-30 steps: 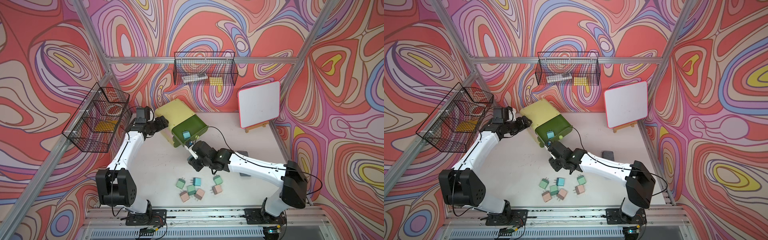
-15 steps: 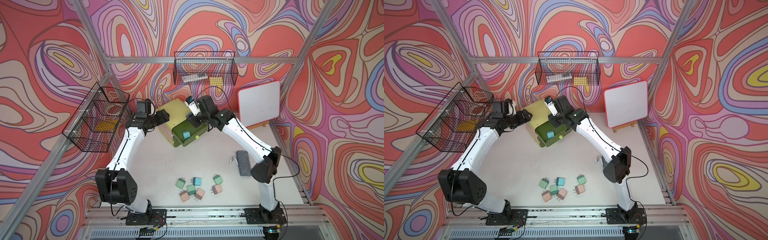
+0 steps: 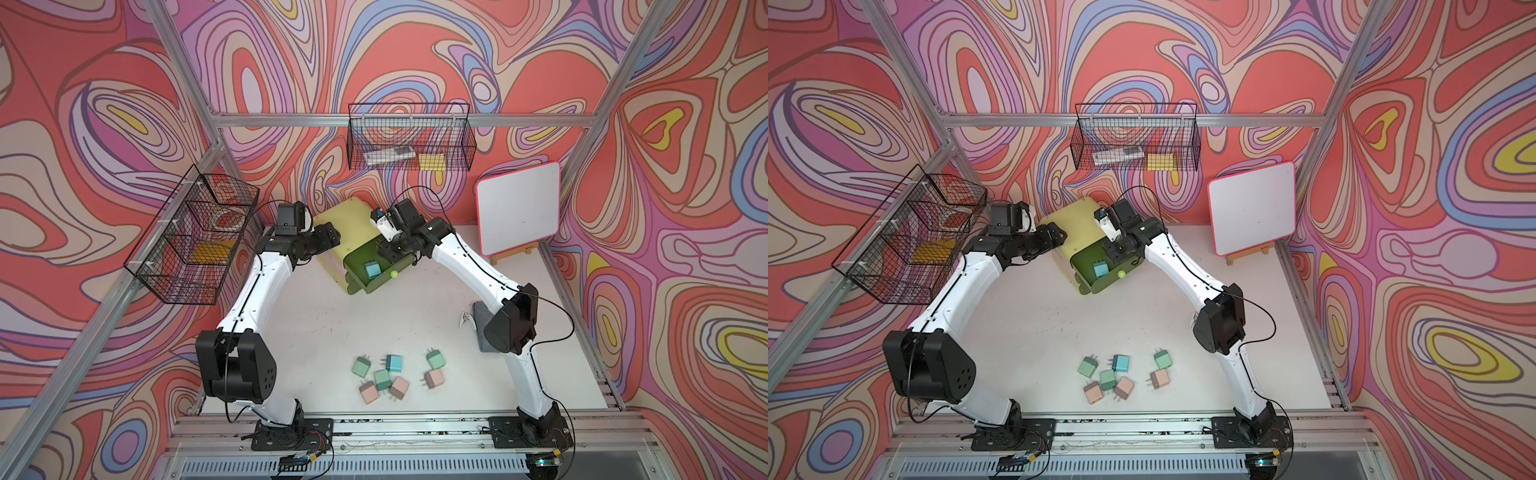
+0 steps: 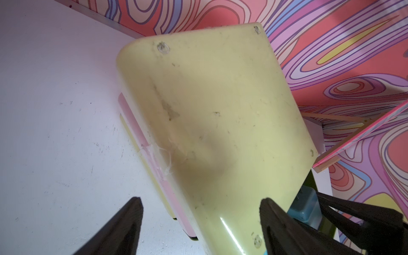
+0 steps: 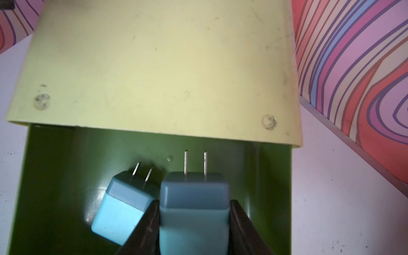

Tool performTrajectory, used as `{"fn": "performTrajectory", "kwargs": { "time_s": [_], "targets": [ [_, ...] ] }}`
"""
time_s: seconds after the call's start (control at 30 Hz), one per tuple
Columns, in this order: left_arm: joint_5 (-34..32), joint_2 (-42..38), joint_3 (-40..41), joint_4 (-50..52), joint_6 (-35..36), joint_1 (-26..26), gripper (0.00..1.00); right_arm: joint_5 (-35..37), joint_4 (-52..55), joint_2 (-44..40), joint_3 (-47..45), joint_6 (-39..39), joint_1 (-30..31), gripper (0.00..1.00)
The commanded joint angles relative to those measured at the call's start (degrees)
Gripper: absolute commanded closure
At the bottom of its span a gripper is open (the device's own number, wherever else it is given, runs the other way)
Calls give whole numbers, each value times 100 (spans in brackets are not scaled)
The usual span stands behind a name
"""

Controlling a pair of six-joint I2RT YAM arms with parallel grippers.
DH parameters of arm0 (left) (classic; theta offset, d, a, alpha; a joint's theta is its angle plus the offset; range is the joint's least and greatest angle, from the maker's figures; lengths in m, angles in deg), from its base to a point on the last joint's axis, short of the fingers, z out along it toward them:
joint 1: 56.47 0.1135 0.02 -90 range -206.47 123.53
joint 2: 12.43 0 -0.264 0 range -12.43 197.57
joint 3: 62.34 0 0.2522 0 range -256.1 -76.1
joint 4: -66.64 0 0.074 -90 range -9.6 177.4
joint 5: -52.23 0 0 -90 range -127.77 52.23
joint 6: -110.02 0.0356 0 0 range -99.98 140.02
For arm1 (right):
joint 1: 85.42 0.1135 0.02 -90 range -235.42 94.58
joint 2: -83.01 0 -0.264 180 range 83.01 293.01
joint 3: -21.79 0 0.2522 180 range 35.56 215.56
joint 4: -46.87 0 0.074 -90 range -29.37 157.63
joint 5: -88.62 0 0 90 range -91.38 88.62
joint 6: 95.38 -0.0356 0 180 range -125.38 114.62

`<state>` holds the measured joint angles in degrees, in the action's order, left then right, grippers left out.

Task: Place the plugs into the drawer by color
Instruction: Place the plug in the drawer.

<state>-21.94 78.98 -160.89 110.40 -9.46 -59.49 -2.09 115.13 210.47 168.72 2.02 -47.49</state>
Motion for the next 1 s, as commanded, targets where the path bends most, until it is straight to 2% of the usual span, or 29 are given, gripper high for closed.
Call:
{"fn": "performTrajectory", "kwargs": {
  "time_s": [0.0,0.13,0.4,0.57,0.63,0.83,0.97],
  "targets": [
    [-59,-60,267,-84,128,-11,17,-121,-6,235,134,-101,-14,68],
    [-78,-80,263,-59,159,-9,17,-149,78,357,228,-141,-14,66],
    [-49,-105,262,-67,138,-11,17,-177,132,548,410,-182,-14,55],
    [-33,-115,279,-75,134,-8,17,-185,103,578,483,-193,-14,38],
    [-29,-115,279,-75,131,-11,17,-177,171,610,612,-186,-14,35],
    [-77,-127,279,-74,163,-6,17,-132,444,437,1150,-176,-7,32],
    [-91,-150,288,-70,175,-5,17,-93,260,-142,855,-250,16,31]
  ]
}}
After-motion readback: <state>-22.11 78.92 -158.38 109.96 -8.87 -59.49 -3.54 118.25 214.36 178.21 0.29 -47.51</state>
